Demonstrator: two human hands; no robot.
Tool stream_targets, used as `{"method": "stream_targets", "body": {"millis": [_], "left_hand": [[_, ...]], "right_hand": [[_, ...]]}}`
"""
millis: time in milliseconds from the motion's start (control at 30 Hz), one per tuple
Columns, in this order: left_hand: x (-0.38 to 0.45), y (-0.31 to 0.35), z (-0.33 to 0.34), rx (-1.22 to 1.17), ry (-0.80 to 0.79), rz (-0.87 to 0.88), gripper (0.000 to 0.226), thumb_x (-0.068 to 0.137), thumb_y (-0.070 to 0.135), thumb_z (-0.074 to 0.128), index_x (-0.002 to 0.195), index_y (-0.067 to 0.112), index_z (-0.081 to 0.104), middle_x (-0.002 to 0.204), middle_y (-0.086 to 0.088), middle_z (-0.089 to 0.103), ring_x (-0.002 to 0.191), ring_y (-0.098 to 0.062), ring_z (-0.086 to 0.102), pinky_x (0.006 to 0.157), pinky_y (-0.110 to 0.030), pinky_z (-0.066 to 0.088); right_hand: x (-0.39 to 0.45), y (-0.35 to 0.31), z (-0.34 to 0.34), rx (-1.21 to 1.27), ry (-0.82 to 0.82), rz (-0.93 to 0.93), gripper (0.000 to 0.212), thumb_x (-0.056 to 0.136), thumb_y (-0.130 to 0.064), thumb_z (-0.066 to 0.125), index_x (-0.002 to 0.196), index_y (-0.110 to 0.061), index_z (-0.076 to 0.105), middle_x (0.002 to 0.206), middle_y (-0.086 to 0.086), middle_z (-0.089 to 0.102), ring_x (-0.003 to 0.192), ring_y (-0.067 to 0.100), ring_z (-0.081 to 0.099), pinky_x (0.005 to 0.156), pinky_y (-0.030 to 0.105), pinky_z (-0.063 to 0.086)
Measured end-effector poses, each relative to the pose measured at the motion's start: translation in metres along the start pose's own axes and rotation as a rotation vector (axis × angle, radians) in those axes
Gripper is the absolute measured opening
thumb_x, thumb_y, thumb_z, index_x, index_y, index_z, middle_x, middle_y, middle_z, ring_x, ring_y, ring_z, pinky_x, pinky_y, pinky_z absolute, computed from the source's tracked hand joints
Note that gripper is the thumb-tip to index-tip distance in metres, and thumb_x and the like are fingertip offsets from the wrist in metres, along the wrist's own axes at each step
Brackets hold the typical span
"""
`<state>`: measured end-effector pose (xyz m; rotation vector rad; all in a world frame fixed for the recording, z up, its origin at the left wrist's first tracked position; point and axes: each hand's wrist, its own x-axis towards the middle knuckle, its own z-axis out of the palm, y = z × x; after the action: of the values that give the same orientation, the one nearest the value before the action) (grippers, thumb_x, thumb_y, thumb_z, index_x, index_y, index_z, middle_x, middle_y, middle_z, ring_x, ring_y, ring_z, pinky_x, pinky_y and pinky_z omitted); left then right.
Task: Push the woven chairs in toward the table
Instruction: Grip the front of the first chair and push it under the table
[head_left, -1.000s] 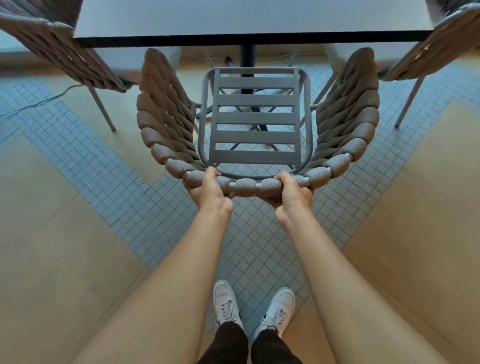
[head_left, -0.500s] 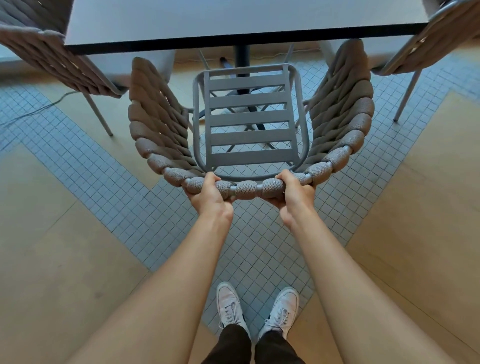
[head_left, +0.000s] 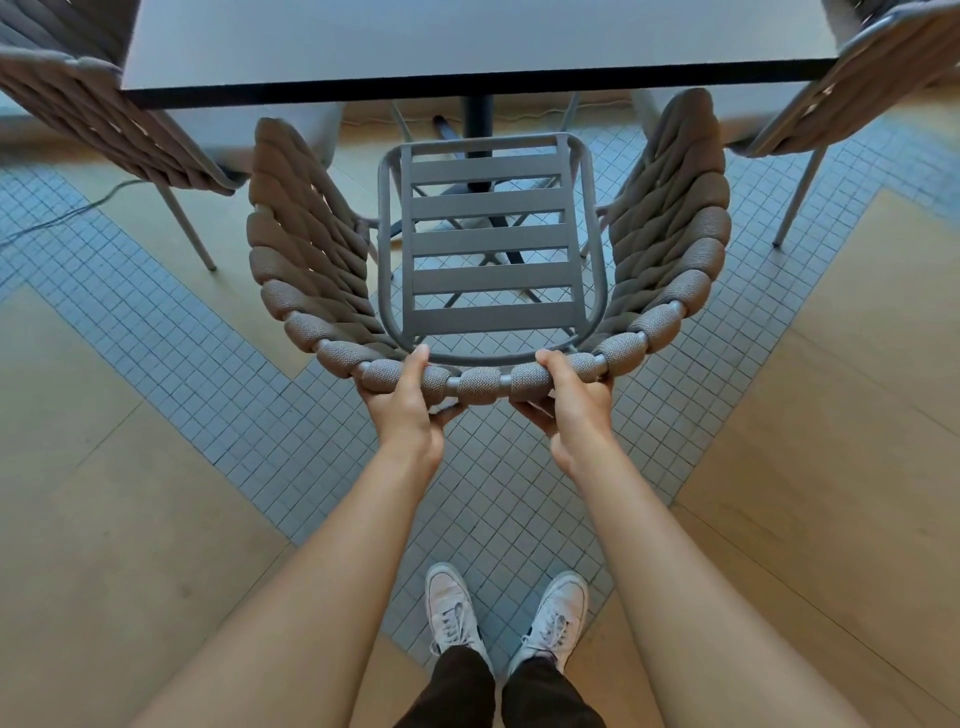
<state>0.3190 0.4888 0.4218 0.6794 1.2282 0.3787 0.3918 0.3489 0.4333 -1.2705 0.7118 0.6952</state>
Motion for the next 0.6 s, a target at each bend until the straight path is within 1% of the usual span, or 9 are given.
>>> {"method": "stream_targets", "body": {"millis": [67, 133, 200, 267, 300, 333, 433, 533, 600], "left_hand": [[-0.012, -0.001, -0.020, 0.330, -0.138, 0.066, 0.080, 0.072, 0.054, 0.085, 0.137, 0.028, 0.047, 0.129, 0.006, 0.067, 0.120, -0.017, 0.062, 0.097, -0.063, 0.049], [-0.025, 0.000, -0.039, 0.627, -0.262, 0.123, 0.101, 0.065, 0.071, 0.080, 0.148, 0.030, 0.040, 0.148, 0.010, 0.052, 0.138, -0.013, 0.045, 0.114, -0.052, 0.035], [-0.038, 0.003, -0.049, 0.893, -0.370, 0.093, 0.110, 0.062, 0.086, 0.068, 0.150, 0.026, 0.042, 0.153, 0.007, 0.046, 0.144, -0.016, 0.037, 0.115, -0.044, 0.032], [-0.054, 0.013, -0.047, 1.136, -0.462, 0.035, 0.098, 0.064, 0.096, 0.051, 0.132, 0.026, 0.059, 0.135, 0.010, 0.056, 0.139, -0.023, 0.042, 0.102, -0.042, 0.036], [-0.060, 0.017, -0.043, 1.227, -0.507, 0.025, 0.095, 0.066, 0.096, 0.045, 0.129, 0.027, 0.061, 0.132, 0.008, 0.059, 0.137, -0.025, 0.044, 0.100, -0.043, 0.037], [-0.067, 0.020, -0.037, 1.303, -0.566, 0.024, 0.097, 0.070, 0.095, 0.043, 0.135, 0.025, 0.060, 0.140, 0.003, 0.057, 0.138, -0.026, 0.043, 0.103, -0.045, 0.037], [-0.088, 0.030, -0.010, 1.437, -0.760, 0.053, 0.097, 0.075, 0.089, 0.048, 0.145, 0.022, 0.052, 0.153, -0.006, 0.047, 0.139, -0.024, 0.043, 0.103, -0.041, 0.036], [-0.116, 0.034, 0.028, 1.495, -0.884, 0.096, 0.097, 0.069, 0.091, 0.053, 0.141, 0.026, 0.056, 0.147, -0.003, 0.053, 0.133, -0.024, 0.049, 0.101, -0.040, 0.041], [-0.136, 0.028, 0.056, 1.536, -0.970, 0.203, 0.088, 0.074, 0.085, 0.056, 0.137, 0.022, 0.059, 0.136, -0.004, 0.062, 0.124, -0.024, 0.058, 0.095, -0.036, 0.048]], "right_hand": [[-0.010, -0.002, -0.014, -0.303, -0.057, -0.010, 0.072, 0.079, -0.052, 0.081, 0.136, -0.018, 0.053, 0.130, 0.002, 0.067, 0.117, 0.023, 0.064, 0.100, 0.048, 0.054], [-0.025, -0.006, -0.031, -0.670, -0.119, -0.074, 0.103, 0.070, -0.077, 0.074, 0.151, -0.023, 0.042, 0.146, -0.002, 0.055, 0.136, 0.025, 0.050, 0.110, 0.045, 0.041], [-0.041, -0.012, -0.049, -1.069, -0.149, -0.129, 0.124, 0.063, -0.097, 0.057, 0.159, -0.025, 0.028, 0.160, 0.004, 0.041, 0.146, 0.030, 0.038, 0.115, 0.052, 0.036], [-0.058, -0.021, -0.070, -1.364, -0.128, -0.144, 0.136, 0.056, -0.108, 0.038, 0.160, -0.022, 0.026, 0.165, 0.009, 0.032, 0.148, 0.034, 0.033, 0.114, 0.060, 0.035], [-0.067, -0.026, -0.081, -1.425, -0.115, -0.144, 0.138, 0.054, -0.110, 0.032, 0.160, -0.021, 0.027, 0.165, 0.011, 0.031, 0.149, 0.035, 0.032, 0.114, 0.062, 0.035], [-0.075, -0.032, -0.092, -1.461, -0.102, -0.139, 0.138, 0.054, -0.110, 0.029, 0.160, -0.022, 0.028, 0.165, 0.012, 0.031, 0.150, 0.036, 0.028, 0.115, 0.064, 0.032], [-0.093, -0.050, -0.124, -1.549, -0.062, -0.164, 0.137, 0.056, -0.109, 0.027, 0.160, -0.020, 0.028, 0.167, 0.013, 0.025, 0.155, 0.035, 0.013, 0.120, 0.063, 0.016], [-0.107, -0.071, -0.157, -1.549, 0.006, -0.163, 0.138, 0.055, -0.109, 0.028, 0.160, -0.019, 0.028, 0.168, 0.012, 0.022, 0.156, 0.033, 0.008, 0.122, 0.062, 0.013], [-0.115, -0.083, -0.184, -1.534, 0.047, -0.174, 0.140, 0.053, -0.109, 0.028, 0.160, -0.019, 0.029, 0.168, 0.010, 0.022, 0.157, 0.031, 0.006, 0.123, 0.060, 0.010]]}}
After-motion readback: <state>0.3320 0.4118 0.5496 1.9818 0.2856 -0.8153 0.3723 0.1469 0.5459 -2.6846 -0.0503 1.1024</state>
